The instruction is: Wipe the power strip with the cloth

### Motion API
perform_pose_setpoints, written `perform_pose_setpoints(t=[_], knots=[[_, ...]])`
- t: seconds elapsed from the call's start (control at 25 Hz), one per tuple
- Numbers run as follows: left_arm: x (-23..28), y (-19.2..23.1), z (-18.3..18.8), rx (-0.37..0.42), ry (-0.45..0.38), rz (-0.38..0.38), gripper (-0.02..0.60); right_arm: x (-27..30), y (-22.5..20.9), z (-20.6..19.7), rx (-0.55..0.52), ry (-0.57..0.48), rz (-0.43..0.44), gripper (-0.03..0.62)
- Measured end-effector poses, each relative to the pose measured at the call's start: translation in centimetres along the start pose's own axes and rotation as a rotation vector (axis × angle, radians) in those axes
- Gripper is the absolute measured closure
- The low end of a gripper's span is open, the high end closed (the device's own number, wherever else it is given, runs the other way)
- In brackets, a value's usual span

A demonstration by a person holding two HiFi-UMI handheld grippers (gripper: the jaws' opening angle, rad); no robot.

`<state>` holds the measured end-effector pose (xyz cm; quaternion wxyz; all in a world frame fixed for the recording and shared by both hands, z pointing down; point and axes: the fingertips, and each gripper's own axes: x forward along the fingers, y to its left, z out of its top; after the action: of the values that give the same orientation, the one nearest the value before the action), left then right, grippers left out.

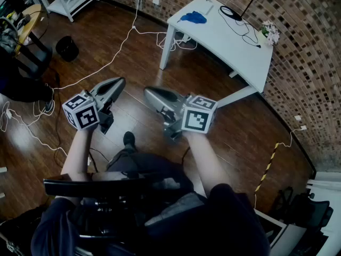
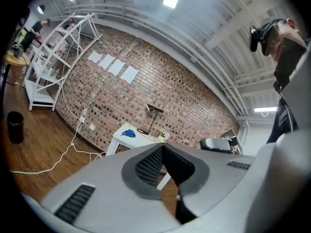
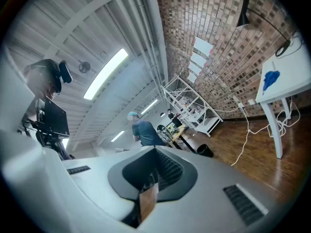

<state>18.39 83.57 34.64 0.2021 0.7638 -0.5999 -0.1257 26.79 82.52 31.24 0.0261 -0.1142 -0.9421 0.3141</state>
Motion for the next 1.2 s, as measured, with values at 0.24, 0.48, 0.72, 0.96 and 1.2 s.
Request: perform_pose_setpoints(t=[0.24,0.48,0.72,0.96,1.2], knots=[[-1.7,6.8,6.0,0.02,0.01,-0.053,0.574,8.6,-2.0,3.7,-0.004,-0.059,-0.03,0.608],[0.8,11.8,9.9,0.017,0.009,-0.112,0.574,12.1,-5.7,6.7,-0.055,-0.05,-0.139,0.608],[6.2,14.7,10.5,0.029,0.039,-0.154,0.574,11.9,-11.8,9.3,-0.043,-0.07,-0.19,0.608],[13.5,18.3,11.6,0.06,0.105,-0.141,0.574,12.6,-20.5,13.6,-0.013,-0.093,-0.197,0.608],[25.4,20.2,15.2,0.105,0.174,-0.156,0.574,13.4,-28.9,20.8,-0.089,-0.055,-0.195,0.608]])
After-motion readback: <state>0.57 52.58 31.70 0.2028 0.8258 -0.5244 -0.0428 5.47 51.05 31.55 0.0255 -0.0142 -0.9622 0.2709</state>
